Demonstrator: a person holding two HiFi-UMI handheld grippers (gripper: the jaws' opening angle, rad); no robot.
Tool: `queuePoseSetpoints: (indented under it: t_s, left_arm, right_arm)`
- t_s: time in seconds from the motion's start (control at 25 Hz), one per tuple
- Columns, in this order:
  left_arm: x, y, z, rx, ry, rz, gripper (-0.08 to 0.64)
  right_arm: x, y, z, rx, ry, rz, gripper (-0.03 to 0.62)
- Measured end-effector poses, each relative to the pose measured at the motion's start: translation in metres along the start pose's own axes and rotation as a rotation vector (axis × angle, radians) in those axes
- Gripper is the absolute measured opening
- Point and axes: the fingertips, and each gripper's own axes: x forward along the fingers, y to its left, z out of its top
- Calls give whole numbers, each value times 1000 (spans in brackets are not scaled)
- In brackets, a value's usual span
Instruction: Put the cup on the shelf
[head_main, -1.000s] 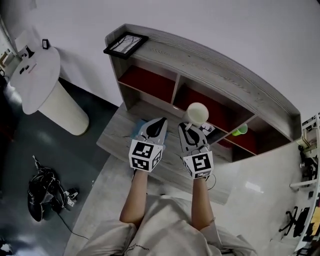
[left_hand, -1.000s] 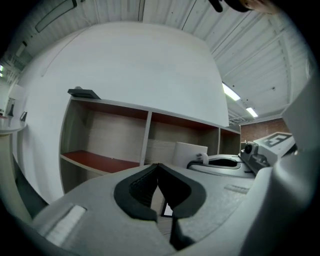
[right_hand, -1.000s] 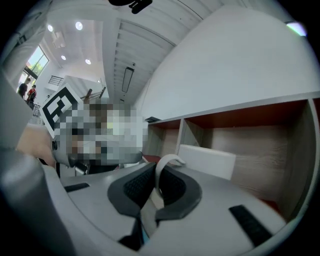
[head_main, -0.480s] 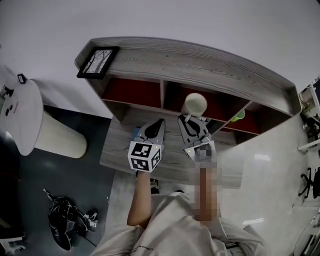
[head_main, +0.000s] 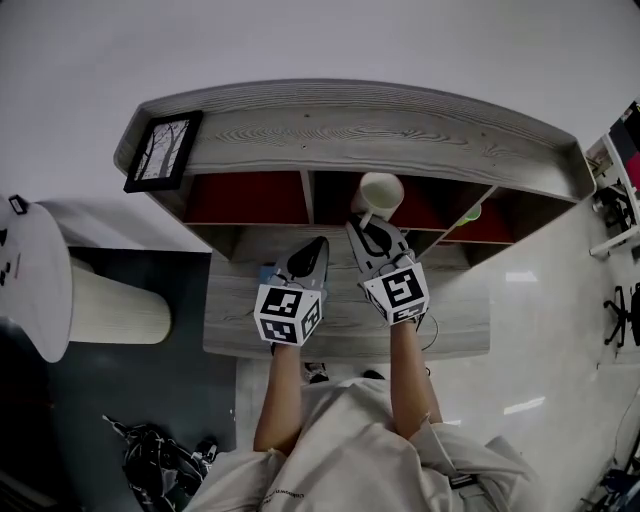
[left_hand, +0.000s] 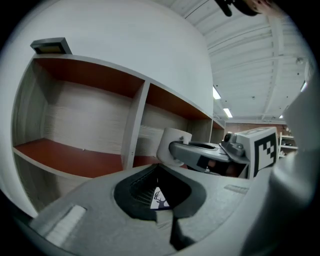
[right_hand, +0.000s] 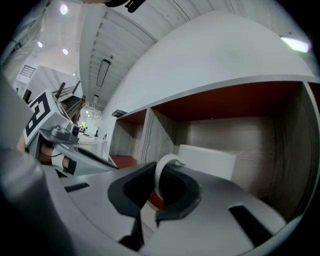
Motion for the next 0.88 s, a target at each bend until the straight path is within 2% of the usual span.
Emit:
queuePoseSetpoints:
  t_s: [0.24, 0.48, 0.72, 0.88]
  left_arm:
    - [19, 1, 5, 10, 4, -91, 11]
    - [27, 11, 2, -24, 7, -131, 11]
    - [28, 33, 5, -60, -15, -126, 11]
    - [26, 39, 7, -58, -22, -126, 11]
  right_arm:
    - [16, -10, -7, 27, 28, -26, 21]
    - [33, -13, -16, -10, 86, -37, 21]
    - [47, -9, -26, -16, 113, -48, 21]
    - [50, -8, -27, -39, 132, -56, 23]
